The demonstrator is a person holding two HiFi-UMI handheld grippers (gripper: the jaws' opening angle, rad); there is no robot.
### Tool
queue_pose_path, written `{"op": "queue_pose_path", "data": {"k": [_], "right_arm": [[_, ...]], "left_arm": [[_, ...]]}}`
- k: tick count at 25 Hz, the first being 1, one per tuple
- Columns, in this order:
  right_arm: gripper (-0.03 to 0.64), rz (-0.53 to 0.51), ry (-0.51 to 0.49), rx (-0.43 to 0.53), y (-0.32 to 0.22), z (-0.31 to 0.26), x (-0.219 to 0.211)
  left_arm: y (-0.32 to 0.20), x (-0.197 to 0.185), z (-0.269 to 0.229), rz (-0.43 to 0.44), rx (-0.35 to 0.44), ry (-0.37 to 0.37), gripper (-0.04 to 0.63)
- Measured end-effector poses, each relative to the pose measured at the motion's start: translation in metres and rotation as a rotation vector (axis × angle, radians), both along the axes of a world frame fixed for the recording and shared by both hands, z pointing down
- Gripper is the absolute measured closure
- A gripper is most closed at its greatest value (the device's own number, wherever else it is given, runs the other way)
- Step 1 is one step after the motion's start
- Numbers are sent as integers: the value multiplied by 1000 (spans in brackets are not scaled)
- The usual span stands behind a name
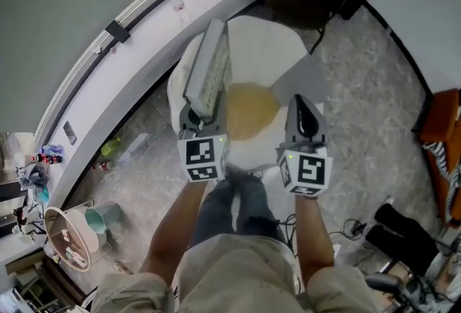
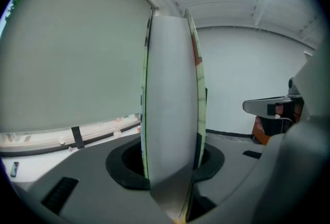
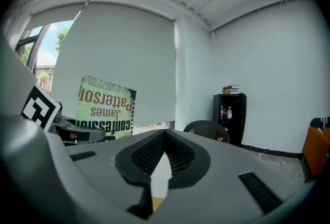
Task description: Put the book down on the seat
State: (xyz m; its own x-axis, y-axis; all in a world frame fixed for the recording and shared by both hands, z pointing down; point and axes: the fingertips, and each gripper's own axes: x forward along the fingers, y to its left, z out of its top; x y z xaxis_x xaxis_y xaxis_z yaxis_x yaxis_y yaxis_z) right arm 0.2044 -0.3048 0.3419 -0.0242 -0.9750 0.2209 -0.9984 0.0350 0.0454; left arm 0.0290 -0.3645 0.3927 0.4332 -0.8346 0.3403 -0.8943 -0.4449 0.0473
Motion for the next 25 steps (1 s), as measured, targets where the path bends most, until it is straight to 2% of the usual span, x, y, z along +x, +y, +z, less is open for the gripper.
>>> {"op": "queue_pose_path", "data": {"k": [5, 13, 19, 25], "right_arm": [[615, -22, -2, -43, 1, 40, 4], [615, -44, -4, -121, 16, 130, -7], [615, -55, -7, -176, 40, 195, 0], [615, -104, 1, -246, 12, 278, -14]], "left_arm": [[-4, 4, 51, -19, -75, 16, 430], [9, 6, 157, -44, -198, 97, 430], [27, 21, 246, -97, -333, 249, 430], [-9, 16, 356, -169, -453, 363, 430]]}}
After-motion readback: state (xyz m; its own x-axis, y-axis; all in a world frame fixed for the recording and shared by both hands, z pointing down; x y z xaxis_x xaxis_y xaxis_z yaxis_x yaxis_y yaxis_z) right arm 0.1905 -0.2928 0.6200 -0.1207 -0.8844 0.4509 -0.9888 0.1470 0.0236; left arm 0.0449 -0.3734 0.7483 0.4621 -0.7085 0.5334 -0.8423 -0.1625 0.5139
